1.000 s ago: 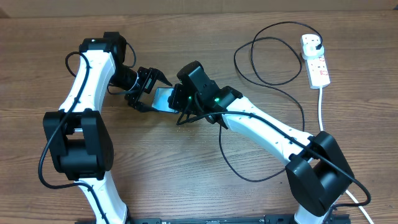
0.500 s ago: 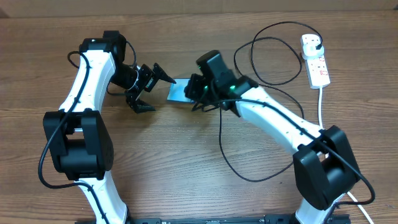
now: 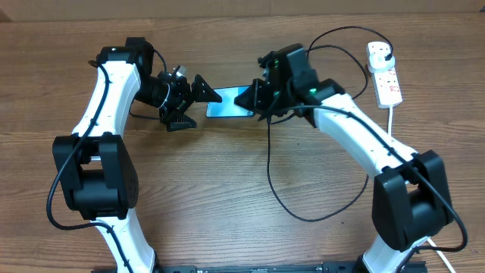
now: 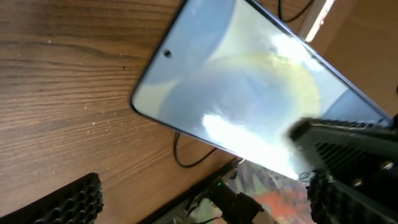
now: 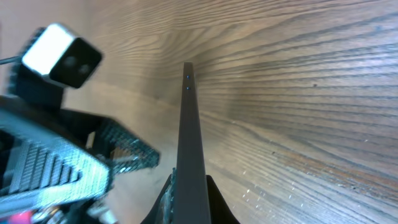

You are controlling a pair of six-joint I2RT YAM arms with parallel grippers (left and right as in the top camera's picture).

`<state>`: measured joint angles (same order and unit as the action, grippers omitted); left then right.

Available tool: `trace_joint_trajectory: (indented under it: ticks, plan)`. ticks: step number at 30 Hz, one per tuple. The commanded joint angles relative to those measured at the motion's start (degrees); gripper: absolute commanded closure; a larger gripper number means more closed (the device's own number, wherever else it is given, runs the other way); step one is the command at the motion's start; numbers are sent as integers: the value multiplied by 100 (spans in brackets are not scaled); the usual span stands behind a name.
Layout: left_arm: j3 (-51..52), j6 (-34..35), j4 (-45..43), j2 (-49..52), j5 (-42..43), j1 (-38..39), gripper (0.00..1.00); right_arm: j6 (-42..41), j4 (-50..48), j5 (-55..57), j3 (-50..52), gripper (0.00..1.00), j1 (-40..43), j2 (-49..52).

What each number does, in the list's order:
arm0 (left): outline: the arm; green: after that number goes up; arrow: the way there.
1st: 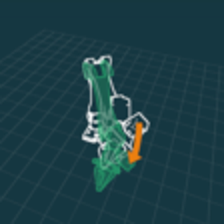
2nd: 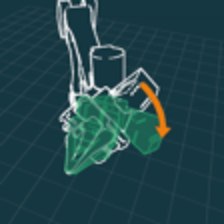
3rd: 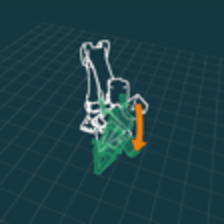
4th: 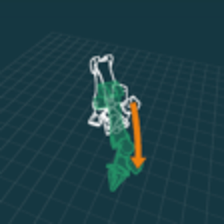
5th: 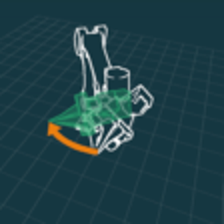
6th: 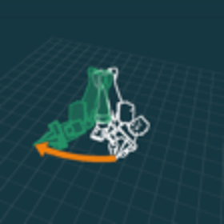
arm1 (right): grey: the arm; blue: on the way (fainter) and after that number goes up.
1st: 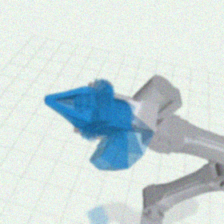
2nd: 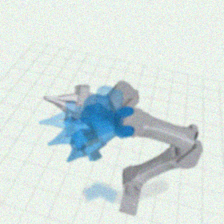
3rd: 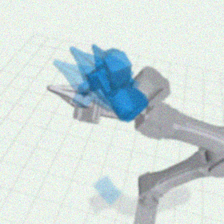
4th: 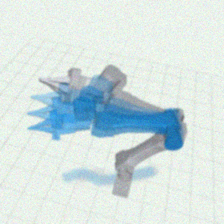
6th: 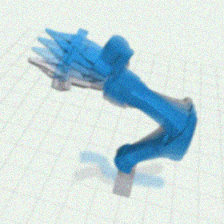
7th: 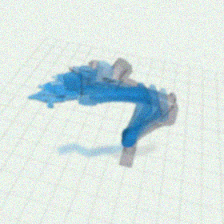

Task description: Plug charger to phone and switch on socket

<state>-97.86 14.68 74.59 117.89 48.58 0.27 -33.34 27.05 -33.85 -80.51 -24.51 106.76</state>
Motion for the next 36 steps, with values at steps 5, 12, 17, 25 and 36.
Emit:
trace_joint_trajectory:
  ticks: [5,12,17,25,36]
  plan:
    - [-98,-702,68,-24,249,7,0,345,164,-1565,-61,96,555,-326]
    - [-98,-704,28,-24,422,7,0,293,400,-2490,-61,96,807,-326]
    - [-98,-699,-11,-24,1128,0,0,-310,323,-2664,-61,96,852,-326]
    - [-98,-199,-164,-24,2031,-4,4,-2350,-103,-1051,-61,96,763,-326]
    - [-98,1676,-1069,-24,1705,20,7,-5508,-710,1574,-61,96,11,-326]
